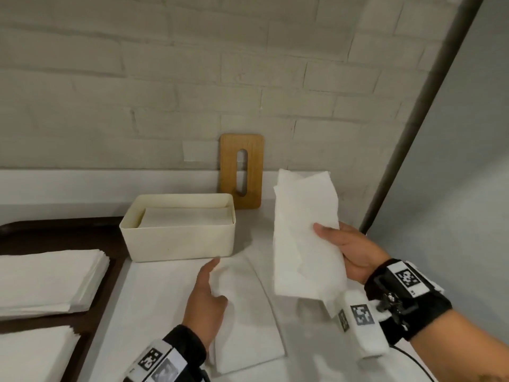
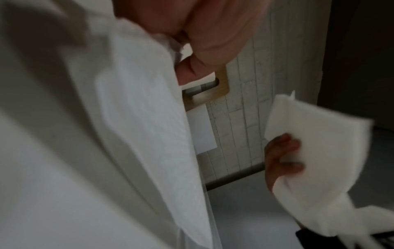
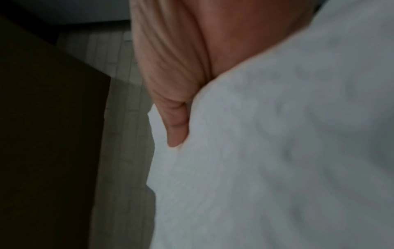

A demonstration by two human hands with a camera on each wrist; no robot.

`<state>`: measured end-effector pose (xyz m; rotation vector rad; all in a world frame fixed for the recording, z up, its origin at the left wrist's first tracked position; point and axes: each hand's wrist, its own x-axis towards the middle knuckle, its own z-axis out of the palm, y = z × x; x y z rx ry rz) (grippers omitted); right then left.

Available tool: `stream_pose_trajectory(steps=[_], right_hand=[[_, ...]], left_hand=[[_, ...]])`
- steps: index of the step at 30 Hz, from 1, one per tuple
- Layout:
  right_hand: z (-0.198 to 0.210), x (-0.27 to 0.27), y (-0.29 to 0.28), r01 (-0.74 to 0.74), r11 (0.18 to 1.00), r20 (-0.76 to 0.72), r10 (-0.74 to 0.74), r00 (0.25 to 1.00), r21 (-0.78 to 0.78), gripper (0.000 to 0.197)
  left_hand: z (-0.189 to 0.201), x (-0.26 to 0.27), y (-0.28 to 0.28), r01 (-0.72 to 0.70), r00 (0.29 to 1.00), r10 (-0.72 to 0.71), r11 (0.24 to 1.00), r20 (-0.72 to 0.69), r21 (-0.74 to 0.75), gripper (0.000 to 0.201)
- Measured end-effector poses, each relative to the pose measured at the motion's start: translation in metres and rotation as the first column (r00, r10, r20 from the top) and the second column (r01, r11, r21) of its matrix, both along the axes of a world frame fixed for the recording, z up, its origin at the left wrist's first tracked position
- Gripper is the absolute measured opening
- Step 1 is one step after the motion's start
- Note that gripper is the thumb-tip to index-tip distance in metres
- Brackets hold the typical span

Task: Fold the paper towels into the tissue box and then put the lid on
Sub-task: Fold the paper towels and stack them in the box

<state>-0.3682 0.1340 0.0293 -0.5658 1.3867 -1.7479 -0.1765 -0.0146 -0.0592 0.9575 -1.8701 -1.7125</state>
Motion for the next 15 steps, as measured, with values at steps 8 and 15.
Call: stream_pose_trajectory(steps=[8,15], right_hand=[[-0.043,0.053,-0.023,0.007,0.913,-0.221,0.091,0.971,0.407,0.029],[-0.04,0.074,-0.03,0.162,0.84,-0.636,0.251,0.73,0.517,0.045]], left_hand=[[0.018,-0.001,0.015,0.093,0.974,0.021,0.872,-0.226,0.481,0.056],[0.016,0.008,0.014,-0.001,0.982,0.042,0.975,-0.184,0.22,0.034]])
